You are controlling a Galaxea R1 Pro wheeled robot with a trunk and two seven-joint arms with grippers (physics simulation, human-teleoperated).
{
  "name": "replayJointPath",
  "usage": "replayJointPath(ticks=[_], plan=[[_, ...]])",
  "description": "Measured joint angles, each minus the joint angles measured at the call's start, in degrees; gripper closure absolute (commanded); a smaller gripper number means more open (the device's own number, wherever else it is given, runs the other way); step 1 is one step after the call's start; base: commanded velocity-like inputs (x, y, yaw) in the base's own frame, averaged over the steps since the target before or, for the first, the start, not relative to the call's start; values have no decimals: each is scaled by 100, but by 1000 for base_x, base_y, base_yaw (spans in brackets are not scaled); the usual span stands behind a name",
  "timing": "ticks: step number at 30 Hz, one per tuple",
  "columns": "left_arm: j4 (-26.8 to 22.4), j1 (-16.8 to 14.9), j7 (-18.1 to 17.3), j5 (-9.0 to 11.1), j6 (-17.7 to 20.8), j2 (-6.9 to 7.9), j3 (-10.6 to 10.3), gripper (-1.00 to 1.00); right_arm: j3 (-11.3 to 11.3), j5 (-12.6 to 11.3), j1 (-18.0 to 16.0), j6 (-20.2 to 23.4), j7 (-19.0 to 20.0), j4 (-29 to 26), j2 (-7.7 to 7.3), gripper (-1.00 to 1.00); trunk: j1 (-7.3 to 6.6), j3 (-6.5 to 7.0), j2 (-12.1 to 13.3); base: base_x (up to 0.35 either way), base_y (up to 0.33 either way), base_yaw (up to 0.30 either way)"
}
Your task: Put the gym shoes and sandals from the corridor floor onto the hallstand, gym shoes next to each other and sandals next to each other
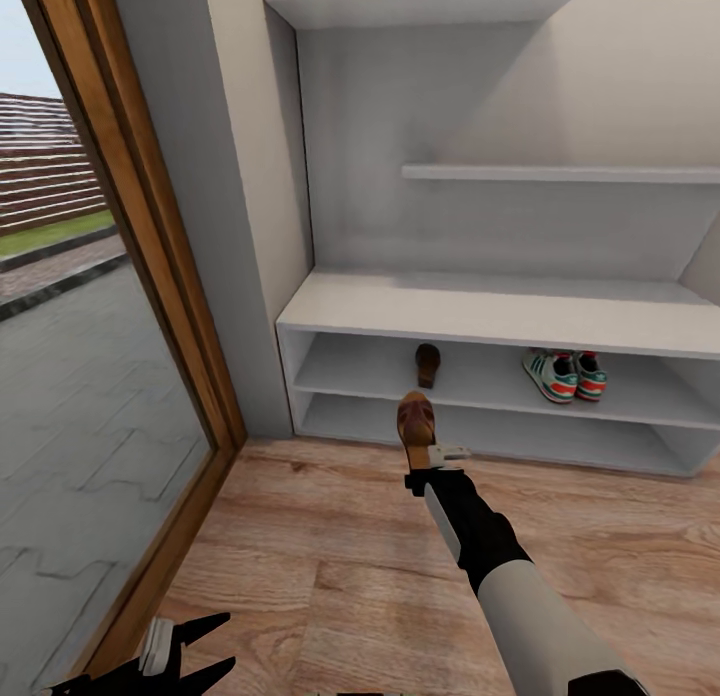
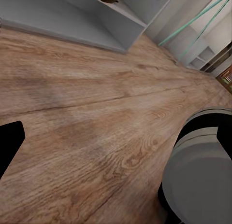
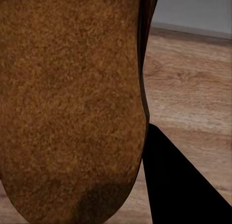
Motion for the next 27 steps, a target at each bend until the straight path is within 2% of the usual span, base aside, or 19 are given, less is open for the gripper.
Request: replayJointPath(ticks=[12,22,27], plan=[[12,1,-1,-2,1,-3,11,-100,0,-8,1,-1,1,-7,0,100,-2,-32,0,217,107,67],[22,0,0,4,0,-4,17,-100,-7,5,1,-3,0,-2,0,100,0,-45,0,47,22,19],[29,0,-1,-11,1,-5,17,-100,-9,9,1,-10,0,-1,0,100,-2,-45,0,176,89,0]])
